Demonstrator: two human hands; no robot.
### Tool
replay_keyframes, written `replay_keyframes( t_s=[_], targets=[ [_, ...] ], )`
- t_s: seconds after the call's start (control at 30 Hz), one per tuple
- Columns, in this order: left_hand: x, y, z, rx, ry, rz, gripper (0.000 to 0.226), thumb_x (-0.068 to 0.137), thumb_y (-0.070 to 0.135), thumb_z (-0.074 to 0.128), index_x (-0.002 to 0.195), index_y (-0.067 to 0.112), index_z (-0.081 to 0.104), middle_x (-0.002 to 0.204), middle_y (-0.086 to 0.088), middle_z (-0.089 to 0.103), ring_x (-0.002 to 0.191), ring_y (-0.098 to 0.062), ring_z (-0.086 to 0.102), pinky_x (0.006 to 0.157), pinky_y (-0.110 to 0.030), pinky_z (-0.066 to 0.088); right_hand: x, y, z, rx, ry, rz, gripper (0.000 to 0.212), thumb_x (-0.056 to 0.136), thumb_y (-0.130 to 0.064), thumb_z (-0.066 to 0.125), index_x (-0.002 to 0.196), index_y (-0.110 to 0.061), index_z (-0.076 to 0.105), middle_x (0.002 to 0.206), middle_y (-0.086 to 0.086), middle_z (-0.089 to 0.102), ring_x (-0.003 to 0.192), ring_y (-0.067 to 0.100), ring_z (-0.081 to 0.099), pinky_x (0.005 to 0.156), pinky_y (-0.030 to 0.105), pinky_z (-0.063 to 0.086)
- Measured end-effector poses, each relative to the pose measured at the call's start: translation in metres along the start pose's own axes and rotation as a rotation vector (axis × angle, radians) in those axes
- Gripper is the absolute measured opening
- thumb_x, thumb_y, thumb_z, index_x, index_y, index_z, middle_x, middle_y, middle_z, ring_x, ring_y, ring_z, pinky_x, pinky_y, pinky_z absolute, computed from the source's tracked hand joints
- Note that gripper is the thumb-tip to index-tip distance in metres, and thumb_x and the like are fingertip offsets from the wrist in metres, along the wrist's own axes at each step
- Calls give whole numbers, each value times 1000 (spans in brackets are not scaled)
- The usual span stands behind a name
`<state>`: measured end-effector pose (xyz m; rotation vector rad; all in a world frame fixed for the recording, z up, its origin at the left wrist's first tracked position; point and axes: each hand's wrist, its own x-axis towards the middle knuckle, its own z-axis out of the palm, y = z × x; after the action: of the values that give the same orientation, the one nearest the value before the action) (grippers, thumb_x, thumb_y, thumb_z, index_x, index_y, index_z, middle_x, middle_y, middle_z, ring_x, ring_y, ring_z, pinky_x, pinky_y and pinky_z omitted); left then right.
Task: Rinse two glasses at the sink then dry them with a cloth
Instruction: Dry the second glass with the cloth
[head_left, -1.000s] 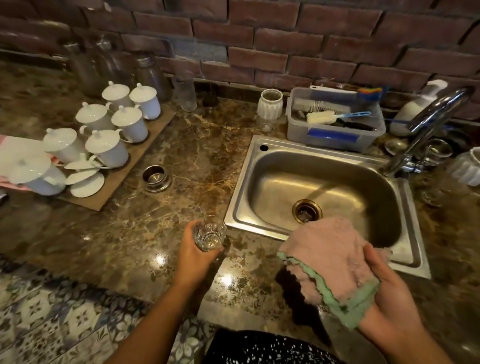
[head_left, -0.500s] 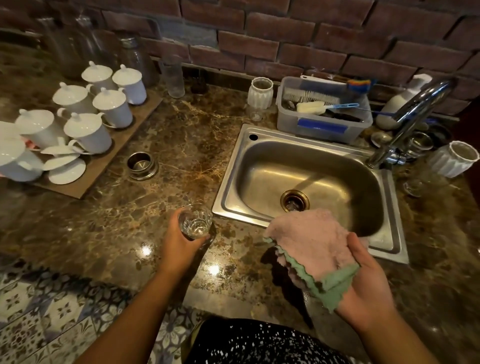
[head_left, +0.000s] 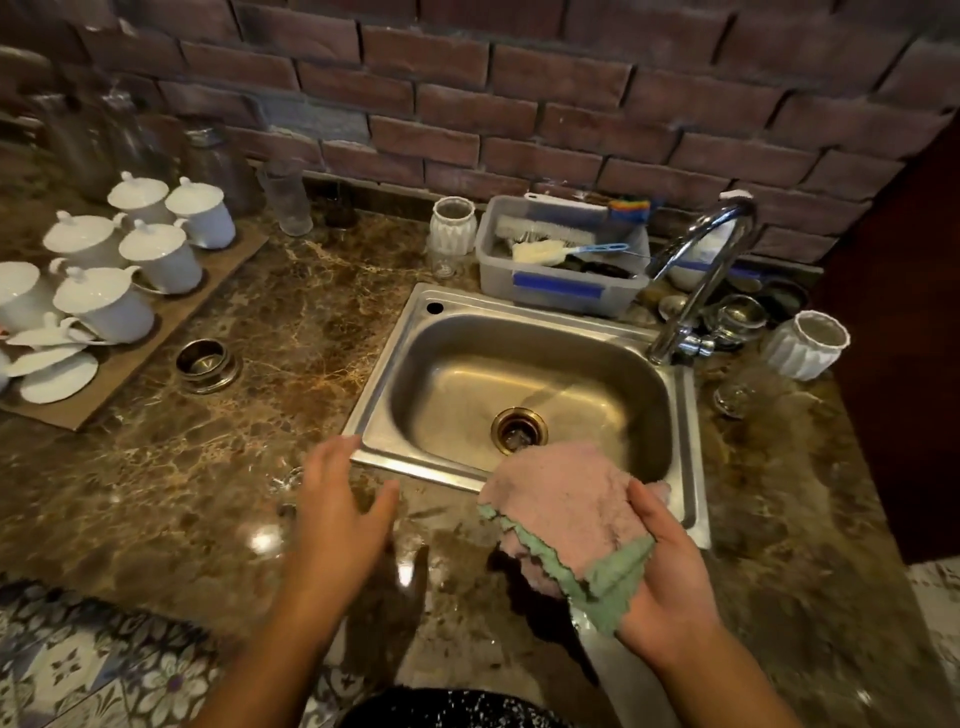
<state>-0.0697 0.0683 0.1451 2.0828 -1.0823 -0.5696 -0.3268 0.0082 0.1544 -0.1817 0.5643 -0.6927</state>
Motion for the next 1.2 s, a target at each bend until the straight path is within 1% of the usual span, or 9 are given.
replay_keyframes(
  t_s=[0.1, 0.2, 0.33, 0.5, 0.67, 0.8, 0.87, 1.07, 1.2],
  targets=[
    [-2, 62, 38, -156, -307, -27, 28, 99, 40, 57, 116, 20, 69, 111, 7, 70, 110, -16, 64, 90, -21, 50, -14, -16, -2, 31, -29, -73, 76, 55, -22, 92, 124, 0, 67, 136, 29, 58, 119, 46, 61, 95, 63, 49],
    [-3, 106, 76, -419, -685, -213, 66, 86, 75, 48, 112, 20, 75, 108, 1, 77, 107, -19, 71, 99, -40, 52, -29, -33, -12, 60, -63, -46, 71, 59, -22, 87, 122, 3, 67, 136, 31, 57, 118, 47, 61, 95, 62, 48],
    [-11, 136, 114, -563, -882, -237, 66, 79, 52, 78, 111, -5, 70, 108, -26, 74, 95, -27, 70, 94, -44, 51, -51, -63, -35, 109, -65, -64, 83, 57, -19, 93, 129, 5, 61, 141, 33, 50, 128, 48, 52, 111, 60, 38],
    [-19, 165, 162, -481, -861, -110, 26, 86, 36, 77, 100, 14, 77, 95, -7, 78, 85, -19, 73, 78, -34, 54, -80, -97, -73, 165, -50, -62, 88, 58, -17, 94, 133, 7, 55, 145, 35, 45, 131, 51, 48, 106, 60, 42],
    [-22, 204, 206, -337, -919, -11, 33, 84, 42, 78, 106, 18, 75, 92, 0, 79, 82, -14, 73, 73, -31, 54, -103, -131, -103, 297, -44, -97, 83, 68, -16, 88, 137, 8, 49, 148, 36, 39, 136, 51, 41, 111, 62, 34],
    [-3, 241, 231, -153, -1096, 20, 39, 79, 52, 77, 100, 19, 72, 89, 3, 73, 81, -12, 69, 68, -28, 52, -105, -145, -135, 238, 66, -230, 66, 101, -43, 40, 149, 0, 22, 158, 30, 23, 149, 39, 23, 120, 54, 16],
    [12, 262, 246, -12, -1089, 87, 27, 89, 48, 71, 95, 21, 70, 90, 3, 69, 83, -12, 63, 68, -27, 48, -102, -156, -152, 321, 143, -147, 66, 98, -39, 47, 148, 0, 27, 157, 31, 24, 147, 42, 27, 119, 56, 21],
    [52, 305, 318, 278, -919, 447, 52, 90, 37, 73, 134, 18, 53, 121, -4, 62, 97, -13, 63, 86, -33, 54, -89, -189, -202, 226, -6, -296, 55, 102, -49, -1, 148, -19, -8, 157, 14, -13, 154, 28, 4, 121, 48, 0],
    [79, 300, 368, 393, -711, 562, 92, 84, 32, 80, 156, 22, 24, 152, -4, 31, 134, -25, 45, 111, -37, 43, -84, -206, -199, 367, 98, -281, 68, 82, -31, 75, 141, -10, 48, 153, 24, 35, 136, 42, 46, 104, 60, 41]
  ],
)
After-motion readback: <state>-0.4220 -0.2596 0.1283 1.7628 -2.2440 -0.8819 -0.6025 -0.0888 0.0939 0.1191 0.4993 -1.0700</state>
